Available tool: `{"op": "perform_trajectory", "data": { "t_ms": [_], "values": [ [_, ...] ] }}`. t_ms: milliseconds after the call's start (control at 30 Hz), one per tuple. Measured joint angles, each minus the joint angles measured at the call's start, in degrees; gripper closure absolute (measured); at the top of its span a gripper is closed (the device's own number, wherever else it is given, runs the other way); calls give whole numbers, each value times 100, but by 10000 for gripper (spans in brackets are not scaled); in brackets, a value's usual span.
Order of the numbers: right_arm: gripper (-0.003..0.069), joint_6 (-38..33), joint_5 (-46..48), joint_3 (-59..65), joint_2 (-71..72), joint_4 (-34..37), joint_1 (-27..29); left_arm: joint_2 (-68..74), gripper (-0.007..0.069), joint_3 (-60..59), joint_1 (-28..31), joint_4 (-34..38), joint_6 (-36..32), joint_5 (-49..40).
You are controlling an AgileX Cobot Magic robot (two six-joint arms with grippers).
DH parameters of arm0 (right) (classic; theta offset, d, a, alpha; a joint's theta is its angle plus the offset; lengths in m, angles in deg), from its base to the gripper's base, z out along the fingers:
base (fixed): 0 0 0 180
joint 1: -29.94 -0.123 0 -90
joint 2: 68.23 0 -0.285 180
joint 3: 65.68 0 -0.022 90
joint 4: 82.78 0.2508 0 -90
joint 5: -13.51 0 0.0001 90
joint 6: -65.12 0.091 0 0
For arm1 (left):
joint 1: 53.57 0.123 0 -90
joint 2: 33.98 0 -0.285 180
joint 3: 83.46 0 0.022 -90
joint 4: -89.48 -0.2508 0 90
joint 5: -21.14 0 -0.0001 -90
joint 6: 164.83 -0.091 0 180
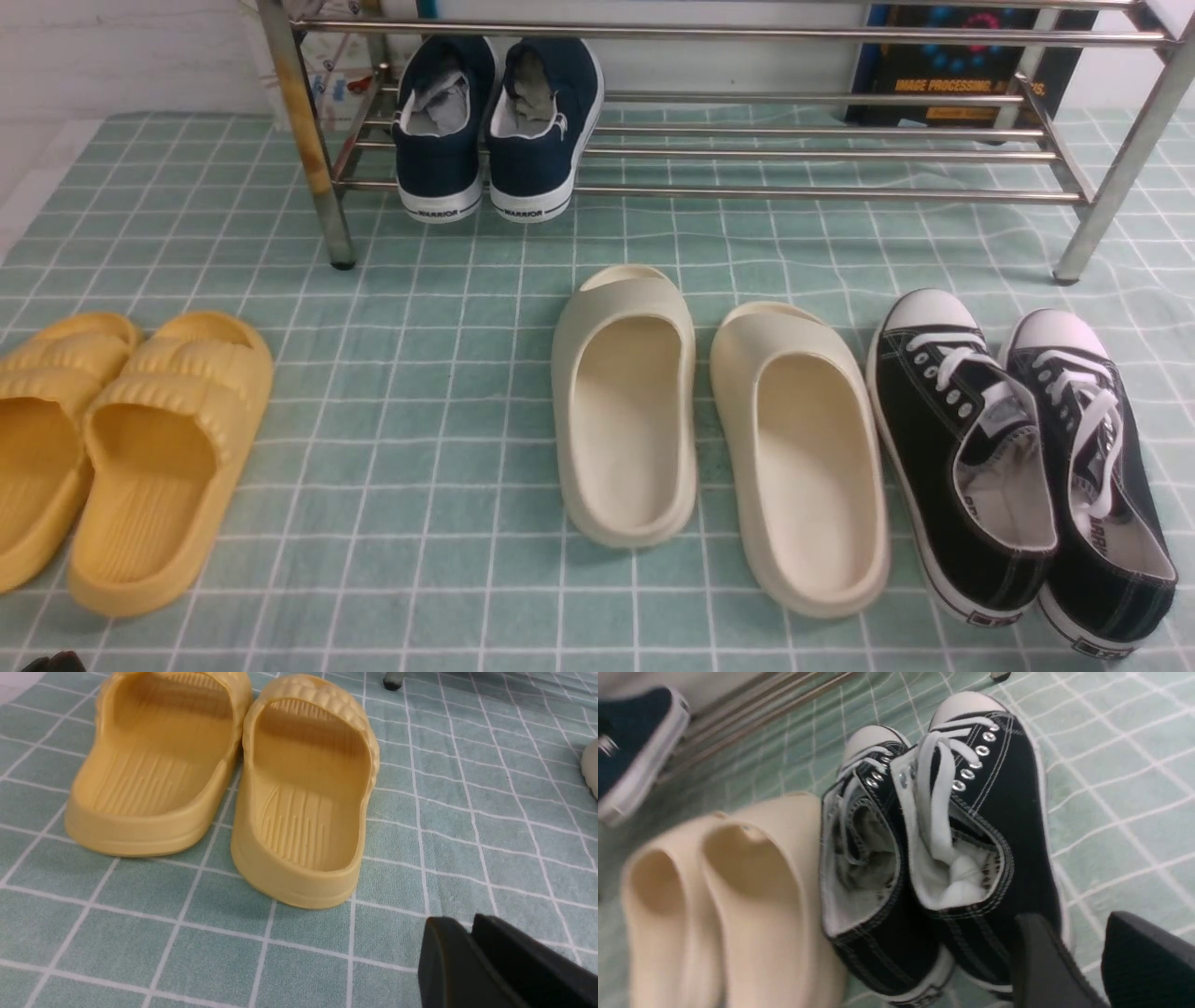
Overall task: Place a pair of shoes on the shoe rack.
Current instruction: Use the right arm to grab the shoe closest to it
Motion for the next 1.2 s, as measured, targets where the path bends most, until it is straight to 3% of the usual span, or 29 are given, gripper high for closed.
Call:
{"op": "perform_trajectory", "data": {
  "t_ms": [100,200,600,733,800,900,1067,1200],
  "values": [
    [420,927,41,19,0,1113,0,0,542,0,0,0,0,0],
    [420,1340,53,33,0,1572,0,0,542,0,0,0,0,0],
    [421,1186,-255,-46,0,590,5,0,533,0,0,0,0,0],
    [492,392,24,-769,-125,182,5,0,533,0,0,0,0,0],
    [589,-185,580,-1533,-619,-311,5,0,530,0,0,0,0,0],
    [660,-838,1419,-2568,-1502,-922,5,0,526,0,0,0,0,0],
    [664,-2363,3254,-4143,-3196,-1347,-12,0,522,0,0,0,0,0],
    [664,-3196,4046,-4879,-4258,-1346,-541,0,522,0,0,0,0,0]
  ]
}}
